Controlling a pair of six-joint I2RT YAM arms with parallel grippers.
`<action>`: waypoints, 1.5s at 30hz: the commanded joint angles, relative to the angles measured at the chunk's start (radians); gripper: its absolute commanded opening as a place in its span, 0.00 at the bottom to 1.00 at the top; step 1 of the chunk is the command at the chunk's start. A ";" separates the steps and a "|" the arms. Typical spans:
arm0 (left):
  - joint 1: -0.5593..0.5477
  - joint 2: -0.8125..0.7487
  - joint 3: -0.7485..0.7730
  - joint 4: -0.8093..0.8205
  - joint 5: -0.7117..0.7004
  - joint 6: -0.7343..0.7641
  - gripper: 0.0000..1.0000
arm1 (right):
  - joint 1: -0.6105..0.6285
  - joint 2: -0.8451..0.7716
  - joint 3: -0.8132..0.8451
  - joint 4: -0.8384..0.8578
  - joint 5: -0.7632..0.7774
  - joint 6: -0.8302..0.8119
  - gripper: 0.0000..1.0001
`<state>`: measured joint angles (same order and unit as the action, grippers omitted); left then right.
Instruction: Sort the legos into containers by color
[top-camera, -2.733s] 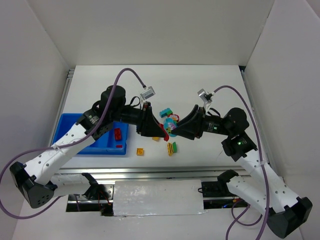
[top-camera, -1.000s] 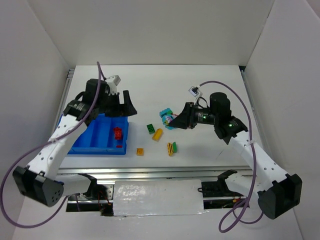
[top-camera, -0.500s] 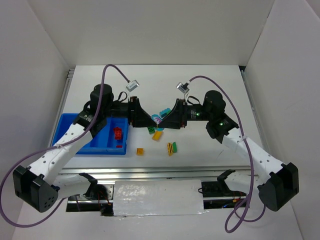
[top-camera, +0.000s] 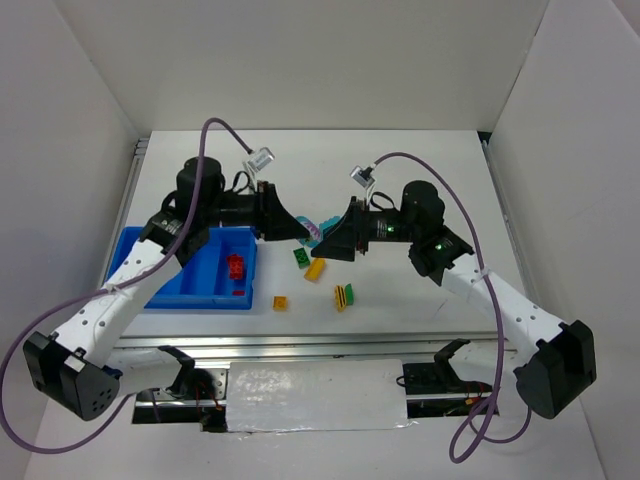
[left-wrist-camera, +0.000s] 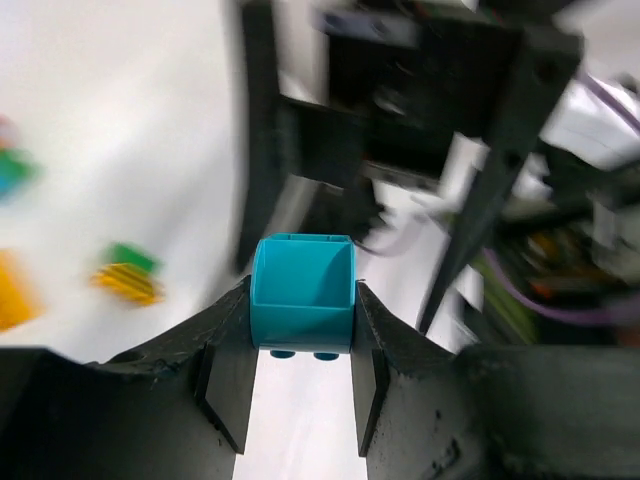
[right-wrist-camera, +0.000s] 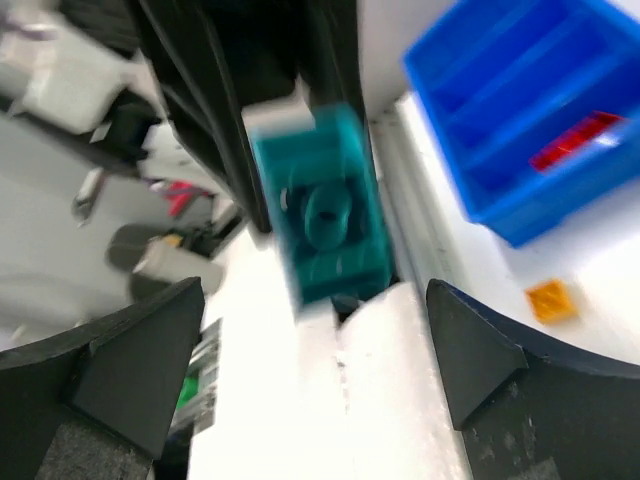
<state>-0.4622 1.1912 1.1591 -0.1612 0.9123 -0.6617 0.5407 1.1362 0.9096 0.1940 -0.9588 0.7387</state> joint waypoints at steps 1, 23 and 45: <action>0.068 0.001 0.094 -0.252 -0.371 0.129 0.00 | -0.004 -0.023 0.040 -0.185 0.168 -0.123 0.99; 0.295 0.360 0.090 -0.785 -1.398 -0.021 0.07 | -0.005 -0.069 -0.001 -0.482 0.394 -0.242 1.00; 0.295 0.148 0.237 -0.837 -1.201 0.079 1.00 | 0.016 0.499 0.324 -0.857 1.131 -0.133 1.00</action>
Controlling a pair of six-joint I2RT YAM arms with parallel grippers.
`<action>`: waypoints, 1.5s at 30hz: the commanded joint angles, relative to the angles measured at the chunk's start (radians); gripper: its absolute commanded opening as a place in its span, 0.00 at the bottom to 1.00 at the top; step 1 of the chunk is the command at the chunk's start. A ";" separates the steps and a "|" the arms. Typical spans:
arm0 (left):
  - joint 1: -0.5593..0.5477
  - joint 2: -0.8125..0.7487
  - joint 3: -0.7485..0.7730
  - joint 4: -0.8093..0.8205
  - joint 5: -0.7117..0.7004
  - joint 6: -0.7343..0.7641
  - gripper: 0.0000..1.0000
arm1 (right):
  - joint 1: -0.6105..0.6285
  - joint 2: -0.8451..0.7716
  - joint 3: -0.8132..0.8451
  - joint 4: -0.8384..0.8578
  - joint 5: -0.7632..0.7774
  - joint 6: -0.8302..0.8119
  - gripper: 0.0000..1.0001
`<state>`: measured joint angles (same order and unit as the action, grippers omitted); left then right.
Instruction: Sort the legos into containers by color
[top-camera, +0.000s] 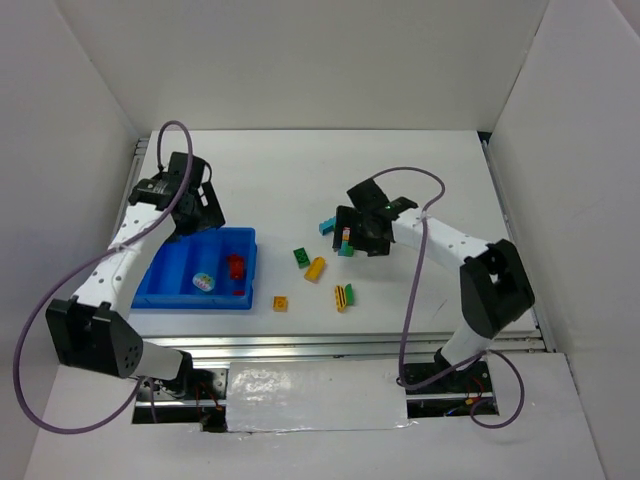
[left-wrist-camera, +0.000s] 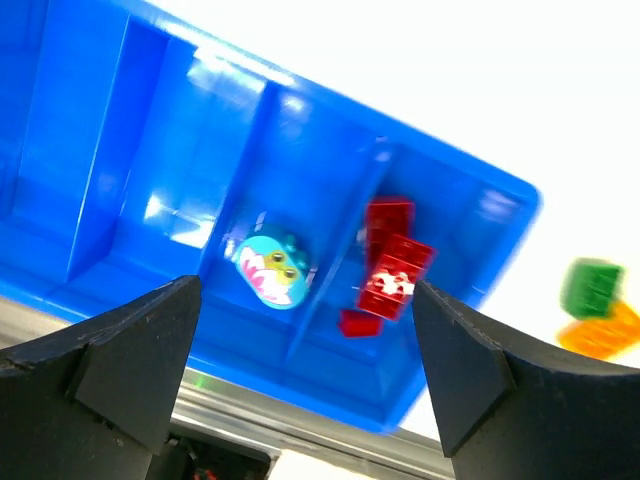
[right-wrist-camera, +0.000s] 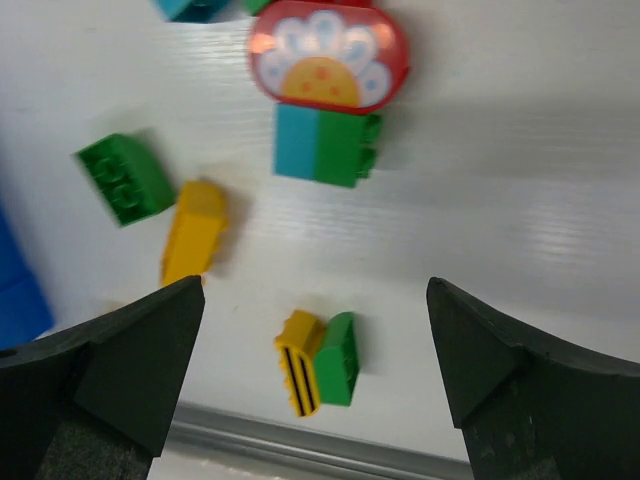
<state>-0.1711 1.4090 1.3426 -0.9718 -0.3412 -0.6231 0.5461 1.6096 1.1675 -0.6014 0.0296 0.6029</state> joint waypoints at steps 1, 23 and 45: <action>0.004 -0.082 0.067 -0.025 0.076 0.054 1.00 | 0.014 0.059 0.090 -0.058 0.148 -0.005 1.00; 0.004 -0.182 0.032 -0.047 0.225 0.100 1.00 | 0.043 0.345 0.224 -0.040 0.234 -0.051 0.60; -0.162 -0.140 0.050 0.206 0.830 -0.026 0.98 | 0.219 -0.408 -0.078 0.199 -0.261 -0.210 0.05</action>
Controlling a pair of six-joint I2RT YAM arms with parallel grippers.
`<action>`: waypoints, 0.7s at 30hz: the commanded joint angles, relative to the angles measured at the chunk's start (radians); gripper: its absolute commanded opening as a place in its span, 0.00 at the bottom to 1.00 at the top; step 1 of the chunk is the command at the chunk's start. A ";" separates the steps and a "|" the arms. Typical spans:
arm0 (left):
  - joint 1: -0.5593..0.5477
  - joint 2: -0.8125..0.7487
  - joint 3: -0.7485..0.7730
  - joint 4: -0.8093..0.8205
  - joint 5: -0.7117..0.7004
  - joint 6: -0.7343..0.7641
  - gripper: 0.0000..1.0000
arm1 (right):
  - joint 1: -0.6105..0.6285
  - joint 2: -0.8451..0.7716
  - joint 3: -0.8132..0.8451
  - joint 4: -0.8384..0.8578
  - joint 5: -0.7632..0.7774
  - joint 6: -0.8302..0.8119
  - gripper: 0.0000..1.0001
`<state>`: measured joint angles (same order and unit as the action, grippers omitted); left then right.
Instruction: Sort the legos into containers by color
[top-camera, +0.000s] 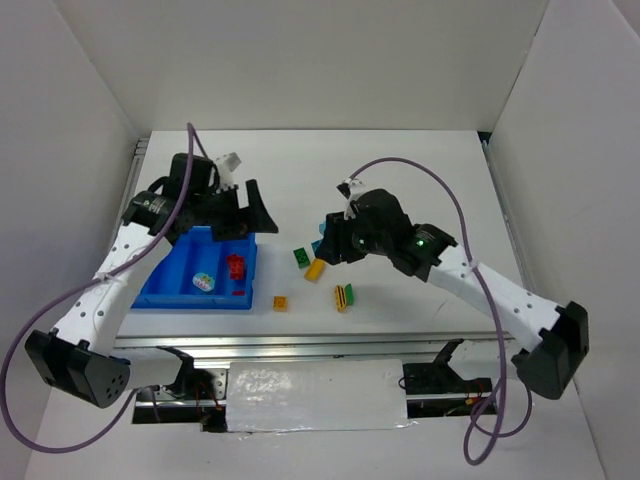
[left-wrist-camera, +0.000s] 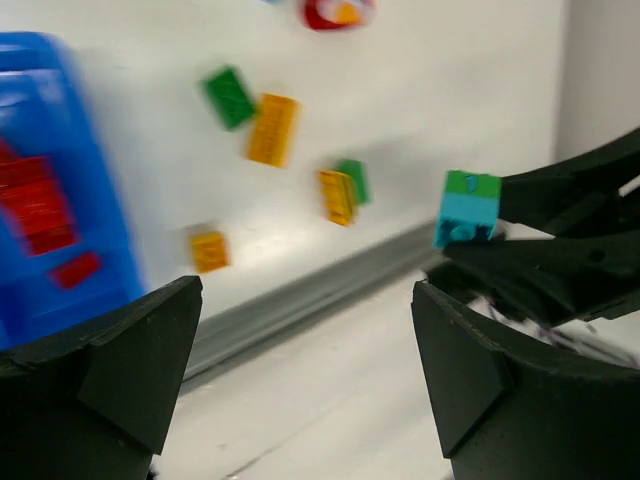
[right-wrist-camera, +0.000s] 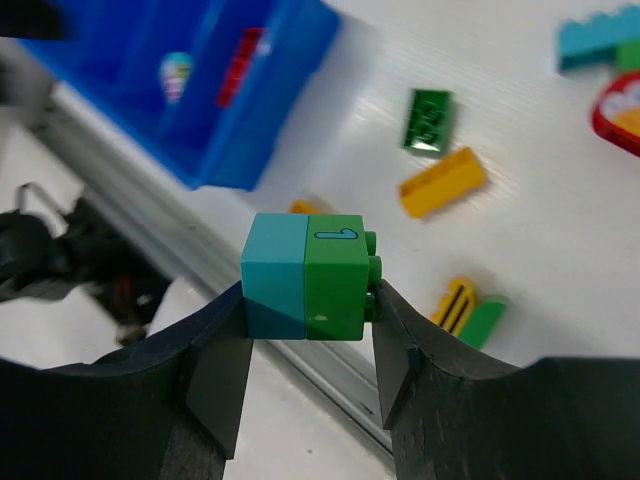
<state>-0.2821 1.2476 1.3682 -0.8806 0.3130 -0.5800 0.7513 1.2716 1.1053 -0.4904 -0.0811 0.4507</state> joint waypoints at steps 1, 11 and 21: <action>-0.087 0.036 0.023 0.138 0.195 -0.089 0.98 | 0.020 -0.084 -0.010 0.087 -0.164 -0.063 0.05; -0.250 0.101 -0.001 0.338 0.319 -0.250 0.92 | 0.051 -0.159 0.013 0.082 -0.210 -0.096 0.06; -0.279 0.116 -0.026 0.319 0.331 -0.238 0.51 | 0.057 -0.181 0.014 0.099 -0.131 -0.063 0.07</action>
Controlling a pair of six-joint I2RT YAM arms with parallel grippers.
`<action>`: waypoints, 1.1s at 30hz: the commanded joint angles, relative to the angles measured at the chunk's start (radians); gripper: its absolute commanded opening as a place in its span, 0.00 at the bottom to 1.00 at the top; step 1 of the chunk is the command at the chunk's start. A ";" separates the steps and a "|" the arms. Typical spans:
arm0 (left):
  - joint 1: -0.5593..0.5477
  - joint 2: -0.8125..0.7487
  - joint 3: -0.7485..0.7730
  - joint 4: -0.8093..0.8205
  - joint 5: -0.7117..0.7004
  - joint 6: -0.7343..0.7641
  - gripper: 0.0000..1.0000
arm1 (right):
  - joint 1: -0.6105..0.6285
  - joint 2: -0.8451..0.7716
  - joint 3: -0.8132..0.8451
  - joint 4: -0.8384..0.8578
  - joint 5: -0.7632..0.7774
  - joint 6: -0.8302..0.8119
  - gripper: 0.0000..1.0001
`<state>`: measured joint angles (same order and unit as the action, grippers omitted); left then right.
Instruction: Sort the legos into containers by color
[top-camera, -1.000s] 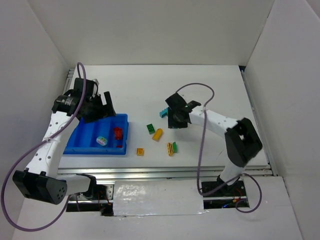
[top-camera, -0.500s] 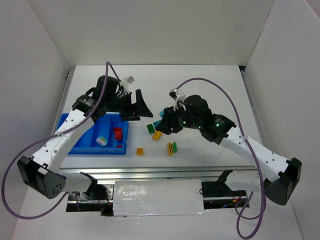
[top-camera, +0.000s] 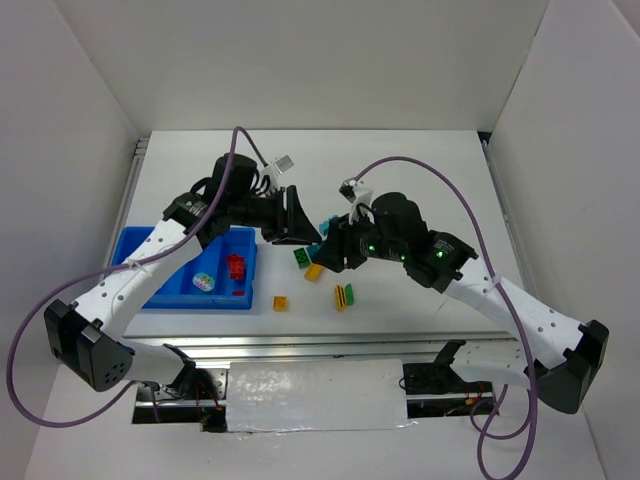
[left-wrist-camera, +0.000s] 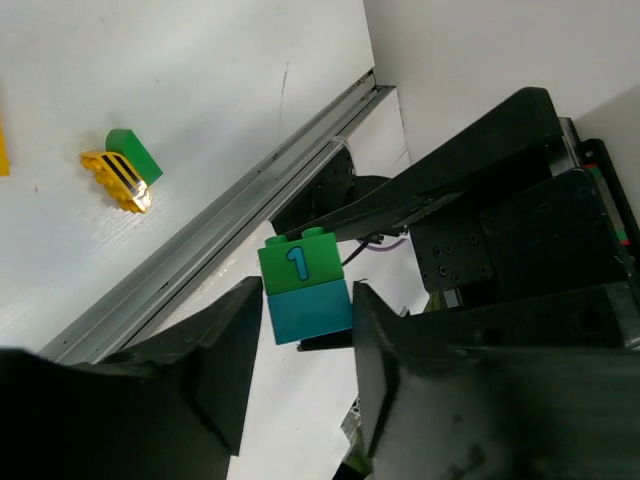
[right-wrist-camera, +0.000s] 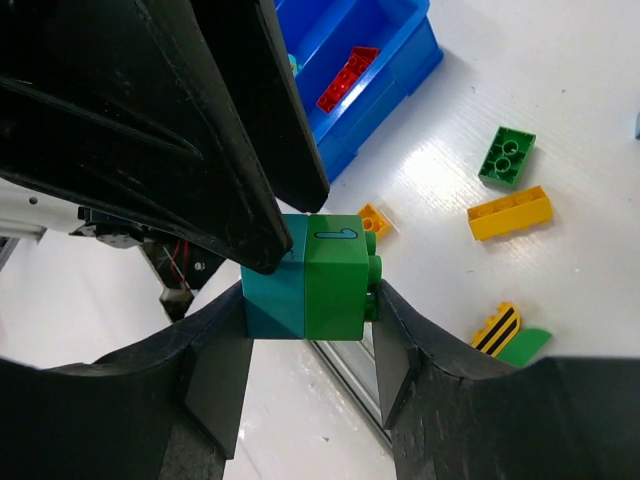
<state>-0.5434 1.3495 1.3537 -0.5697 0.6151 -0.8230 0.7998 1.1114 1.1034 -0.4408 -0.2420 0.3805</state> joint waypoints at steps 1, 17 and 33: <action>-0.021 0.016 -0.014 0.008 0.029 0.005 0.49 | 0.010 -0.019 0.019 0.048 0.033 0.008 0.07; -0.046 0.060 0.035 -0.047 0.041 0.077 0.81 | 0.018 -0.010 0.029 0.063 0.107 0.015 0.09; -0.047 0.065 0.022 0.082 0.195 0.018 0.00 | 0.016 -0.013 -0.004 0.105 0.188 -0.009 0.36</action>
<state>-0.5762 1.4212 1.3529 -0.5140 0.6708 -0.8124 0.8253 1.1114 1.1030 -0.4431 -0.1112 0.3813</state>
